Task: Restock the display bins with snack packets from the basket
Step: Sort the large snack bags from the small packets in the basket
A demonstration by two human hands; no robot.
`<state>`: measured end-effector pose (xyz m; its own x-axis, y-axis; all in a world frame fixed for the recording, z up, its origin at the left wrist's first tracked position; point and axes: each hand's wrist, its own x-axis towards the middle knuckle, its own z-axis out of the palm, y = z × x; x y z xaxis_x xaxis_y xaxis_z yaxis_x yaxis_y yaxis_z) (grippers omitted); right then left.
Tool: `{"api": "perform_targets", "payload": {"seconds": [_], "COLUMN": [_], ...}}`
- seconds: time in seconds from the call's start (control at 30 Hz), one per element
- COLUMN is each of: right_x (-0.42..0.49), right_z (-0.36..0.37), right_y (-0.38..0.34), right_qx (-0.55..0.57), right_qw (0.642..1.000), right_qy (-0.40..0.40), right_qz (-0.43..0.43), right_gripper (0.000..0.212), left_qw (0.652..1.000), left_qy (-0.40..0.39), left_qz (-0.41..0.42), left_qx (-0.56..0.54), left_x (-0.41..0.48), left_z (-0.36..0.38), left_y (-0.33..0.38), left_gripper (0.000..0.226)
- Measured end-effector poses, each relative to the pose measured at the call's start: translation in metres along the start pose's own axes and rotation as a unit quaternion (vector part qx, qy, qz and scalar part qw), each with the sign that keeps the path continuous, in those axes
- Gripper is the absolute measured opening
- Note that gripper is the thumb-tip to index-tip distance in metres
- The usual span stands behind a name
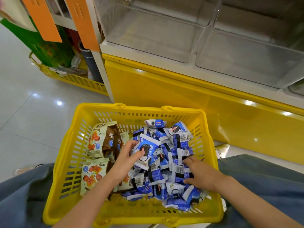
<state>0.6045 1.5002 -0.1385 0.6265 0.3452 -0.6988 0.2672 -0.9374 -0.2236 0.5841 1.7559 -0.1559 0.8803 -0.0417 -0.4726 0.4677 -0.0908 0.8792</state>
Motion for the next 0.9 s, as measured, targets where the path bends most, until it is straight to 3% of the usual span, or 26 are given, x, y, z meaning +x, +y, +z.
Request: {"api": "perform_targets", "payload": {"seconds": [0.13,0.23,0.37,0.43,0.53,0.67,0.8,0.9], "right_x": [0.002,0.000,-0.001,0.002,0.019,0.042,0.045,0.032], "right_z": [-0.004,-0.015,-0.047,-0.065,-0.081,-0.079,-0.073,-0.068], "right_y": [0.001,0.003,0.003,0.002,0.005,0.005,0.002,-0.005], "right_qx": [-0.001,-0.005,0.098,0.184,0.198,0.117,0.078,0.056], "right_qw": [0.999,1.000,0.988,0.961,0.932,0.959,0.969,0.956], "right_qy": [-0.046,-0.022,0.115,0.203,0.300,0.249,0.225,0.284], "right_qz": [0.009,-0.008,0.015,0.023,0.040,0.068,0.071,0.047], "right_gripper": [0.075,0.070,0.072,0.076,0.065,0.048,0.049,0.049], "left_qw": [0.999,0.999,0.997,0.997,0.997,0.992,0.974,0.967], "left_qy": [0.013,0.014,0.031,0.039,0.046,0.043,0.016,0.010], "left_qz": [-0.006,0.001,0.034,0.048,0.064,0.032,-0.040,0.004], "left_qx": [-0.046,-0.040,-0.055,-0.043,-0.007,0.115,0.224,0.255], "left_x": [-0.004,-0.006,0.000,0.009,0.032,0.066,0.078,0.070], "left_z": [0.005,0.005,0.011,0.020,0.042,0.082,0.096,0.082], "left_y": [0.003,0.005,0.022,0.036,0.055,0.056,0.044,0.046], "left_gripper": [0.011,0.013,0.012,0.014,0.016,0.028,0.047,0.048]}}
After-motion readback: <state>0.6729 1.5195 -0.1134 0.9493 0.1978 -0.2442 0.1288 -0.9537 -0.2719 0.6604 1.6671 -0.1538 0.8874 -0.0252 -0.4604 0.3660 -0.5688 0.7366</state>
